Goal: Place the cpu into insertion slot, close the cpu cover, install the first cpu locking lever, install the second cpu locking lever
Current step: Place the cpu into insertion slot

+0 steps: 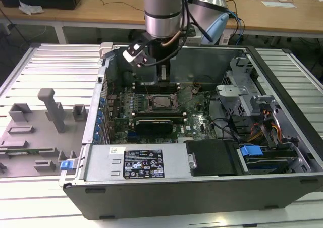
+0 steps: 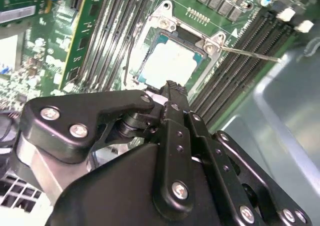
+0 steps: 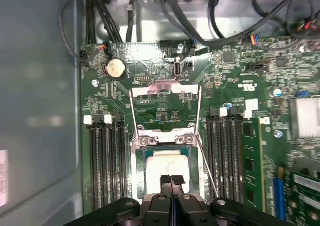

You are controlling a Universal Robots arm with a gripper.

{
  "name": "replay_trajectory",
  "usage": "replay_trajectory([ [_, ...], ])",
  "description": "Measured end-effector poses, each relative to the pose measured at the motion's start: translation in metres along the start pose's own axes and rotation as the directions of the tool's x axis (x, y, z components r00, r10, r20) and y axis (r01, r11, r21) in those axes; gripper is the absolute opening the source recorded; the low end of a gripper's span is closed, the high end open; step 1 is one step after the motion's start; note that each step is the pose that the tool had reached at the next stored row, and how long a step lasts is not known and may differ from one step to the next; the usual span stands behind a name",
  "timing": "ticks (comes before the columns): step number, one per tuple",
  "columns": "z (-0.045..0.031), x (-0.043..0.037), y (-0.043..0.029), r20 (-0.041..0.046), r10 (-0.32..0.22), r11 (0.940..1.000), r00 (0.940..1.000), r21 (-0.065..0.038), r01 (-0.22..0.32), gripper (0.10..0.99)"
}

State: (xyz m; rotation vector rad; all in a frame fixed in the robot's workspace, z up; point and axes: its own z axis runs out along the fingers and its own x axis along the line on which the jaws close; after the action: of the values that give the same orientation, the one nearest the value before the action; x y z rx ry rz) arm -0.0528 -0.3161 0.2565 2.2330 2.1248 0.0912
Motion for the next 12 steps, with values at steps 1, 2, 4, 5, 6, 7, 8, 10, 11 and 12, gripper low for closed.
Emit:
replay_trajectory([
  [1,-0.0047,0.0,0.0004,0.0001,0.0,1.0,1.0,0.0,0.0,0.106],
  [2,-0.0076,0.0,0.0006,0.0001,0.0,1.0,1.0,0.0,0.0,0.106],
  [4,-0.0144,0.0,0.0012,0.0001,0.0,1.0,1.0,0.0,0.0,0.106],
  [5,-0.0158,0.0,0.0014,0.0002,0.0,1.0,1.0,0.0,0.0,0.106],
  [6,-0.0157,0.0,0.0014,0.0,0.0,1.0,1.0,0.0,0.0,0.106],
  [7,-0.0158,0.0001,0.0014,0.0,0.0,1.0,1.0,0.0,0.0,0.106],
  [8,-0.0157,0.0,0.0015,0.0,0.0,1.0,1.0,0.007,0.0,0.106],
  [10,-0.0155,0.0,0.0023,-0.0013,0.0,0.9991,1.0,0.043,0.0,0.106],
  [11,-0.0155,0.0,0.0023,-0.0013,0.0,0.9991,1.0,0.043,0.0,0.106],
  [12,-0.0153,0.0001,0.0037,-0.0015,-0.001,0.9991,1.0,0.043,0.001,0.106],
])
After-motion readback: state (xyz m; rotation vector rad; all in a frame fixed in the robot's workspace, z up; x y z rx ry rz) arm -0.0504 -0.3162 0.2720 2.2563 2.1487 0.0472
